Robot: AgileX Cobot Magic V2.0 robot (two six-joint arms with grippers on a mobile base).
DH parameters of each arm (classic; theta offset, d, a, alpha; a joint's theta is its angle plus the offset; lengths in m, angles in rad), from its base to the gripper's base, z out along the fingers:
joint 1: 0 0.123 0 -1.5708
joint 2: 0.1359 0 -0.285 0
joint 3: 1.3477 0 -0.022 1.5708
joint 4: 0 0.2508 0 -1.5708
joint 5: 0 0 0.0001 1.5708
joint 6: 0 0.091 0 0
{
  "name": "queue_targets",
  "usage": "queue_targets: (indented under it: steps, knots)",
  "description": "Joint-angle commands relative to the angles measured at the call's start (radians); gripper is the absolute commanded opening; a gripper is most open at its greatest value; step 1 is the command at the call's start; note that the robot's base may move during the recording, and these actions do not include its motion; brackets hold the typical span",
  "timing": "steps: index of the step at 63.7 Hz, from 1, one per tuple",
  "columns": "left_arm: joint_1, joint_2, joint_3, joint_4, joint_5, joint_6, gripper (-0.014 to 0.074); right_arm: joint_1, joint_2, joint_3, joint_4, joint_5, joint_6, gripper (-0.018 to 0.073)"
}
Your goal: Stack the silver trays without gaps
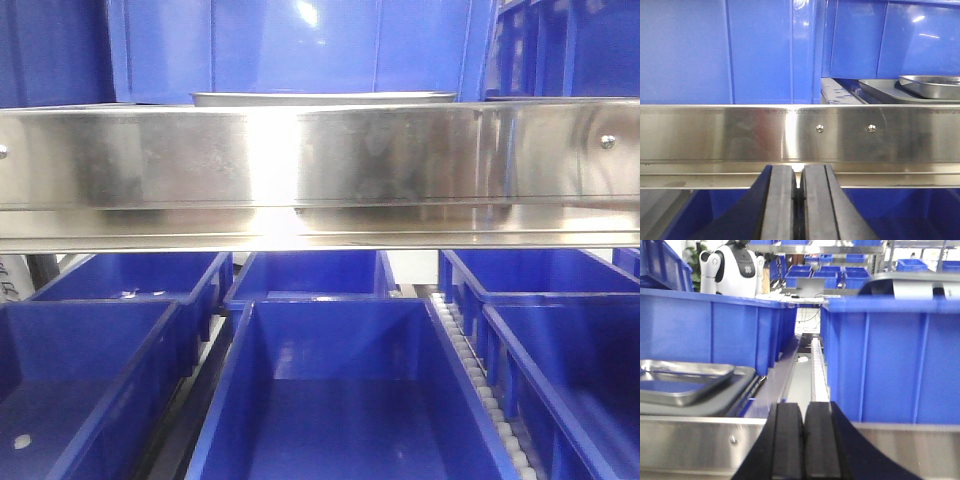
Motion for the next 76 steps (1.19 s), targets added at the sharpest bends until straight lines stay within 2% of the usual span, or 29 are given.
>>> queue_targets:
  steps: [1,23,29,36,47,76]
  knots:
    - [0.002,-0.004,-0.001,-0.006,-0.014,0.001,0.0013,-0.007,-0.049,0.066,0.0,-0.058,0.008,-0.0076]
    - [0.002,-0.004,-0.001,-0.006,-0.014,0.001,0.0013,-0.007,-0.097,0.193,0.0,-0.067,0.01,-0.0076]
    - [0.002,-0.004,-0.001,-0.006,-0.014,0.001,0.0013,-0.007,-0.097,0.222,-0.004,-0.108,0.013,-0.0076]
    - [0.002,-0.004,-0.001,-0.006,-0.014,0.001,0.0013,-0.007,-0.097,0.235,-0.026,-0.185,0.075,-0.0076]
    - [0.002,-0.004,-0.001,-0.006,-0.014,0.001,0.0013,-0.007,-0.097,0.235,-0.085,-0.17,0.09,-0.0077]
    - [0.002,-0.004,-0.001,-0.006,-0.014,0.001,0.0013,0.03,-0.097,0.235,-0.086,-0.087,0.09,-0.0078]
